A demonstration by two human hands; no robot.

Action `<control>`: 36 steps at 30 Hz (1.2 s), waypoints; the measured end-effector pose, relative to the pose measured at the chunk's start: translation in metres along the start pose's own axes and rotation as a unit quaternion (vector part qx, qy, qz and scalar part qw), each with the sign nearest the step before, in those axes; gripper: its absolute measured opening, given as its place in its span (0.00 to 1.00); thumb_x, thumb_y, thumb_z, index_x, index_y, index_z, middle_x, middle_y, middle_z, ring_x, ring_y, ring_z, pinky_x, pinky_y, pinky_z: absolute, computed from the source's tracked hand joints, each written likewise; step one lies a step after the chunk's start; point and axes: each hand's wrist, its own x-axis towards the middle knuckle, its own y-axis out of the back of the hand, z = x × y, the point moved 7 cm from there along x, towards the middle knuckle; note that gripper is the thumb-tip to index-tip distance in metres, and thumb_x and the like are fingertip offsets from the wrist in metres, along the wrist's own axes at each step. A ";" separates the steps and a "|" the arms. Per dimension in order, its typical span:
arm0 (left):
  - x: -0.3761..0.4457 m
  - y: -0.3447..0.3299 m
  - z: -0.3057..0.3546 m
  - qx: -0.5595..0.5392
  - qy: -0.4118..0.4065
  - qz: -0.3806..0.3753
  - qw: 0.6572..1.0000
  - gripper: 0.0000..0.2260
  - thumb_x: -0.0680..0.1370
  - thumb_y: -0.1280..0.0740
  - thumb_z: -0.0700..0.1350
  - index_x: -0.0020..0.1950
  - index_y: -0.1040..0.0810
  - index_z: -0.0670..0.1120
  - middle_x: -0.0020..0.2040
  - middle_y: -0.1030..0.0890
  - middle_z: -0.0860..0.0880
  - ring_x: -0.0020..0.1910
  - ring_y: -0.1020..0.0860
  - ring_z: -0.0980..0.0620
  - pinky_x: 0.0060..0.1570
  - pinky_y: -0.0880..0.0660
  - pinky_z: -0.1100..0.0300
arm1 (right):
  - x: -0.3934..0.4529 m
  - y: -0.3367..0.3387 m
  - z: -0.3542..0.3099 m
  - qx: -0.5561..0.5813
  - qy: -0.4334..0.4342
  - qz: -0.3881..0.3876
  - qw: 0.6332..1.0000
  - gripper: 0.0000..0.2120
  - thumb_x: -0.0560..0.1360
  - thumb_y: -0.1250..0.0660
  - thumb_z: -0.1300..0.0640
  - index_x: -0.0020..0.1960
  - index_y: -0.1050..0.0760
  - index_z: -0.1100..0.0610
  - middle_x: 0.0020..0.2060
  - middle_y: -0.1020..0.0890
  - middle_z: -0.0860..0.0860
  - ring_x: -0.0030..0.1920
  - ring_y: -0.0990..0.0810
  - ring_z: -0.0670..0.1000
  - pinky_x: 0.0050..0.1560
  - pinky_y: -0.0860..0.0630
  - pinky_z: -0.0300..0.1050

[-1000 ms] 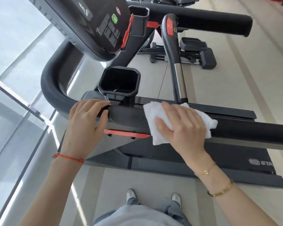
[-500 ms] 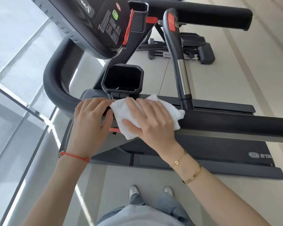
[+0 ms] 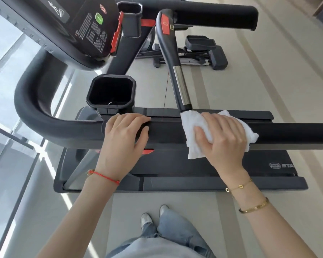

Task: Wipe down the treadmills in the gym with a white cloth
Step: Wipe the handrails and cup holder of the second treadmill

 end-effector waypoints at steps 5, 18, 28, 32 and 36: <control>0.009 -0.007 0.010 0.000 -0.003 -0.007 1.000 0.09 0.80 0.36 0.42 0.59 0.20 0.46 0.54 0.18 0.51 0.55 0.22 0.48 0.69 0.36 0.50 | 0.011 0.002 0.024 0.000 -0.073 0.017 0.997 0.17 0.79 0.39 0.49 0.36 0.25 0.56 0.28 0.24 0.49 0.31 0.26 0.52 0.38 0.31 0.44; 0.006 0.012 -0.024 0.030 0.043 0.030 0.998 0.07 0.79 0.34 0.41 0.54 0.18 0.44 0.51 0.17 0.50 0.53 0.21 0.46 0.61 0.29 0.46 | 0.030 -0.033 -0.096 0.116 0.083 -0.081 0.986 0.19 0.78 0.39 0.40 0.54 0.19 0.53 0.43 0.16 0.47 0.42 0.18 0.48 0.47 0.23 0.43; 0.029 0.073 -0.102 0.012 0.095 0.083 0.992 0.10 0.80 0.36 0.41 0.59 0.20 0.45 0.54 0.18 0.48 0.54 0.21 0.45 0.59 0.27 0.43 | 0.079 -0.062 -0.088 0.240 -0.135 -0.194 0.942 0.22 0.77 0.50 0.32 0.47 0.26 0.46 0.26 0.28 0.44 0.30 0.27 0.45 0.30 0.36 0.43; 0.049 0.077 -0.128 0.005 0.088 0.051 0.995 0.11 0.79 0.35 0.42 0.62 0.21 0.45 0.57 0.19 0.49 0.57 0.22 0.46 0.59 0.27 0.43 | 0.116 -0.084 -0.070 0.218 -0.196 -0.165 0.942 0.24 0.76 0.50 0.33 0.47 0.26 0.50 0.30 0.28 0.46 0.39 0.26 0.58 0.38 0.35 0.47; 0.067 0.070 -0.151 0.002 0.094 0.001 0.996 0.15 0.80 0.36 0.46 0.65 0.24 0.45 0.59 0.20 0.48 0.57 0.22 0.44 0.60 0.27 0.44 | 0.156 -0.114 -0.101 0.174 -0.125 -0.162 0.963 0.20 0.79 0.46 0.37 0.47 0.26 0.52 0.28 0.29 0.45 0.35 0.28 0.56 0.34 0.38 0.46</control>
